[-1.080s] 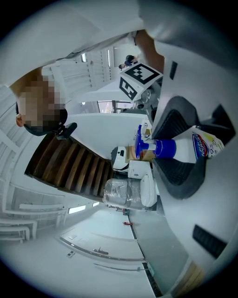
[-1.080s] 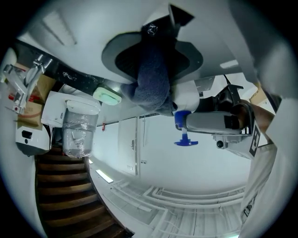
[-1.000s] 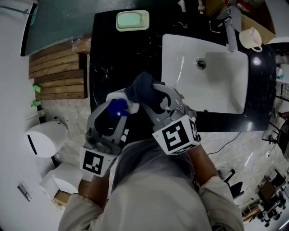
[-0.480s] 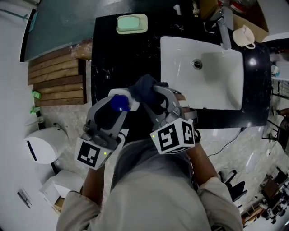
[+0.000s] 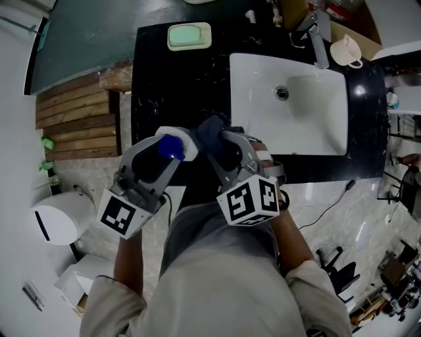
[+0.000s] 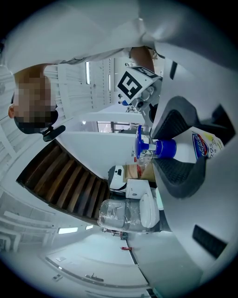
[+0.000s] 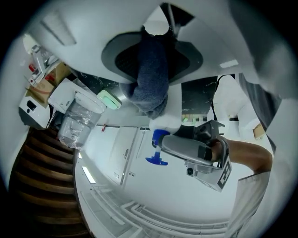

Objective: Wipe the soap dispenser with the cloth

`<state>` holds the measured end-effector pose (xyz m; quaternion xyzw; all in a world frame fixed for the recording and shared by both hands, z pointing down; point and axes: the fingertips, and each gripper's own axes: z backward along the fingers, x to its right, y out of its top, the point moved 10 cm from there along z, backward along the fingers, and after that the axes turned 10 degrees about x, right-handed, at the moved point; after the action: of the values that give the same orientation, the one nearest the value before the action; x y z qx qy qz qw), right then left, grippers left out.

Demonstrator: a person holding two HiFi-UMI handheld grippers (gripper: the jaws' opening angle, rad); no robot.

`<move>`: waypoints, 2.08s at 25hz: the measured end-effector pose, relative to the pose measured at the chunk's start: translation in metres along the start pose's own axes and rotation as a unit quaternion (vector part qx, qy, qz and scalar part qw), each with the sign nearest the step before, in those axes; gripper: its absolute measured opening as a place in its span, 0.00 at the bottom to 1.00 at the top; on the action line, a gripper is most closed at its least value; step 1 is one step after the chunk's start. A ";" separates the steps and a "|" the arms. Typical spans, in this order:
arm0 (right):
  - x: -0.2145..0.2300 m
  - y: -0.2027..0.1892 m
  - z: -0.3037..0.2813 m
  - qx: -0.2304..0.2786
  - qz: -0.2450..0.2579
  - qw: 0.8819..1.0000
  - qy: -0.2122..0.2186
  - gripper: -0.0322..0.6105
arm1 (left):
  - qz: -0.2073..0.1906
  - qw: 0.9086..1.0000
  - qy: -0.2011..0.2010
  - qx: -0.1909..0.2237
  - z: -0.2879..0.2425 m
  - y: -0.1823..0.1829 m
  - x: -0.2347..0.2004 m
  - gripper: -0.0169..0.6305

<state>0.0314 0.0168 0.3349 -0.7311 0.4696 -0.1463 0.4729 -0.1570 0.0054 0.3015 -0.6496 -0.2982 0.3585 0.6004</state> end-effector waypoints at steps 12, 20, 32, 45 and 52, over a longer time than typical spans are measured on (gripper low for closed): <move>-0.008 -0.015 -0.011 -0.042 0.012 0.999 0.014 0.23 | 0.002 1.000 0.003 0.010 0.001 -0.001 0.000 0.22; -0.013 -0.026 -0.022 -0.078 0.035 0.996 0.025 0.23 | 0.001 1.000 0.010 0.008 0.001 0.000 0.000 0.22; -0.020 -0.035 -0.033 -0.129 0.104 0.985 0.040 0.23 | 0.001 1.000 0.015 0.009 0.002 -0.001 0.002 0.22; -0.027 -0.031 -0.041 -0.180 0.195 0.964 0.031 0.23 | 0.001 1.000 0.011 0.013 0.002 -0.002 0.001 0.22; -0.021 -0.030 -0.036 -0.164 0.158 0.973 0.035 0.23 | 0.002 1.000 0.014 0.016 0.003 -0.003 0.001 0.22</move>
<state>0.0130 0.0175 0.3830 -0.7092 0.6135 -0.0165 0.3471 -0.1588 0.0078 0.3046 -0.6457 -0.2828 0.3558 0.6136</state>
